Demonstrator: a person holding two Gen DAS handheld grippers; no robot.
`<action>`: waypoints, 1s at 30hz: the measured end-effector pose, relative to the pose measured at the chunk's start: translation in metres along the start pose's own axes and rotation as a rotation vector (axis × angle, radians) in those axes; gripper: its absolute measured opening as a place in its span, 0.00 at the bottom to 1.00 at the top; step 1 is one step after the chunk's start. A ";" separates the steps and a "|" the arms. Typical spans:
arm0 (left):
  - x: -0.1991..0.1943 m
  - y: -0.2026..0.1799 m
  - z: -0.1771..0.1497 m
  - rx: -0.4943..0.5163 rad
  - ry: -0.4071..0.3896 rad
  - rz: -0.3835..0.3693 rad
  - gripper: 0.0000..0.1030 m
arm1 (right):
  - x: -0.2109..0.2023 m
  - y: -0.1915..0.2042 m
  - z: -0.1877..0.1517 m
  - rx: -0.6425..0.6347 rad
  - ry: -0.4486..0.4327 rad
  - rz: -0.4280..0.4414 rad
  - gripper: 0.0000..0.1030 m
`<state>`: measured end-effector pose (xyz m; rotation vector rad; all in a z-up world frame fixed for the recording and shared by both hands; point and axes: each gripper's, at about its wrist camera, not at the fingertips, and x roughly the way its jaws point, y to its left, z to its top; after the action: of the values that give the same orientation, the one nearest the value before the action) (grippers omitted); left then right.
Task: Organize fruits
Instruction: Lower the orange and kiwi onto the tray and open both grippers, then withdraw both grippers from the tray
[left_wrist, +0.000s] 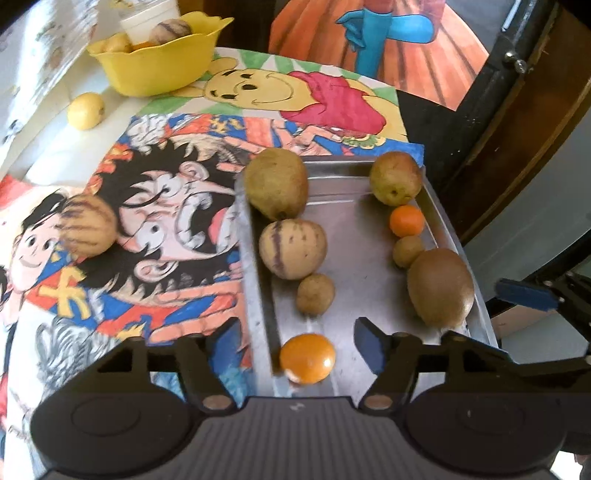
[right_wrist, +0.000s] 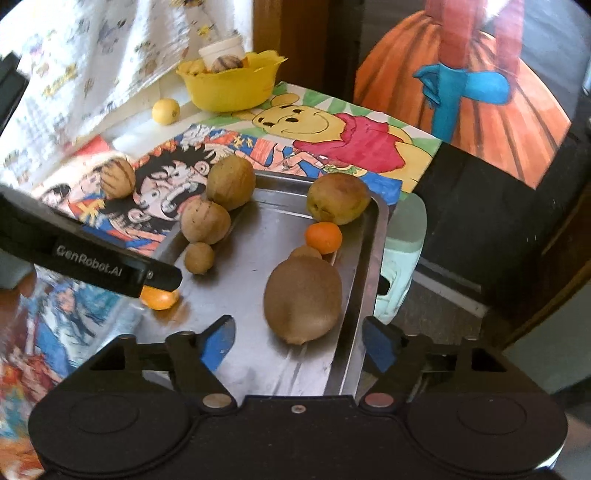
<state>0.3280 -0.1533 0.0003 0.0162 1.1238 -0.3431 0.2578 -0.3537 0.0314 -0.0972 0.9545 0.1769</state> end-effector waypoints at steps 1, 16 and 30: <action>-0.004 0.002 -0.002 -0.001 0.003 0.006 0.81 | -0.005 0.000 -0.002 0.026 0.004 -0.001 0.82; -0.046 0.032 -0.062 0.176 0.295 0.113 0.99 | -0.053 0.029 -0.030 0.335 0.307 0.019 0.99; -0.055 0.096 -0.098 0.038 0.470 0.328 0.99 | -0.022 0.093 -0.011 0.185 0.463 0.240 0.99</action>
<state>0.2473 -0.0300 -0.0094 0.3254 1.5521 -0.0641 0.2187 -0.2665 0.0427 0.1552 1.4405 0.2940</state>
